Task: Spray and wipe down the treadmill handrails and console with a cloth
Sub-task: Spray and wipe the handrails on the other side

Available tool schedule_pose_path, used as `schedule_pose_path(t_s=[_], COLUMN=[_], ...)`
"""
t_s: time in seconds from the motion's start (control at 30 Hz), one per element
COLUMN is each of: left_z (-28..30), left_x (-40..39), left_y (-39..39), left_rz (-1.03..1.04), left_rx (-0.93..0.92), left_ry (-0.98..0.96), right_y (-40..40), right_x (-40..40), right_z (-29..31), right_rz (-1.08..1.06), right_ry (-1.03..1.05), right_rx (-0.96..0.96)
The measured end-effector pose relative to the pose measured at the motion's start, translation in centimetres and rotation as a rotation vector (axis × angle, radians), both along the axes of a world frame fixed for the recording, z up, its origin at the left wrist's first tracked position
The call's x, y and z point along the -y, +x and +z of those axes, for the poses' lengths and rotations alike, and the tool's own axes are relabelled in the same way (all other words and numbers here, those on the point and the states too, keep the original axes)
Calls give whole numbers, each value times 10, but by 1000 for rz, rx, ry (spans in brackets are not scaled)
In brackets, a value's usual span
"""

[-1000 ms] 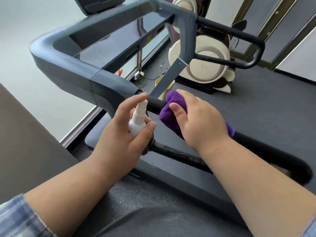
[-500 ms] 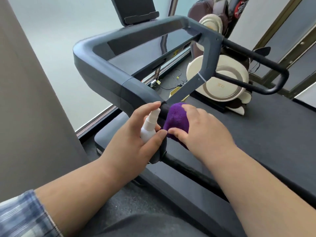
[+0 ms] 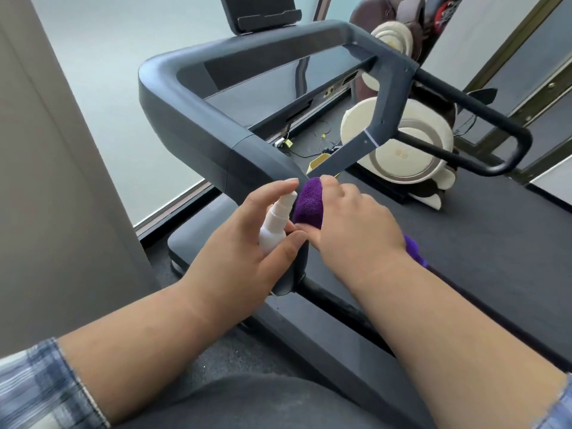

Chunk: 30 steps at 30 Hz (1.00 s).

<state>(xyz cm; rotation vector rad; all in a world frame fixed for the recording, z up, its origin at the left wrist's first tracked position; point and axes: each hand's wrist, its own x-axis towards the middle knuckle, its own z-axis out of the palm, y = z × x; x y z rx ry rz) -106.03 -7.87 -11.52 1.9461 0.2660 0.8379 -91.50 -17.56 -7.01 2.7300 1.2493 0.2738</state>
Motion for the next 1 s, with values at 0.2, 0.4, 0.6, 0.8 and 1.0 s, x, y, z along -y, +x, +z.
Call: schedule_pose_path(t_s=[0.2,0.4,0.6,0.8,1.0], left_z=[-2,-5,-4,2,-5], left_x=[-8,-14,-12,-10,-12], left_y=[7,4,1,3,-4], left_rz=[-23,-3,-7,-36,-30], left_rx=[16,35,21,44,59], left_ry=[-9,-6,-13,-9,14], right_y=[7,1,2,21,18], right_x=[54,48,-12,31,39], right_z=[6,3,-2,9,13], right_rz=[-38,-58,7,-31,-26], right_ry=[52,46,37,106,84], right_rx=[-146,-41,-55,-305,-277])
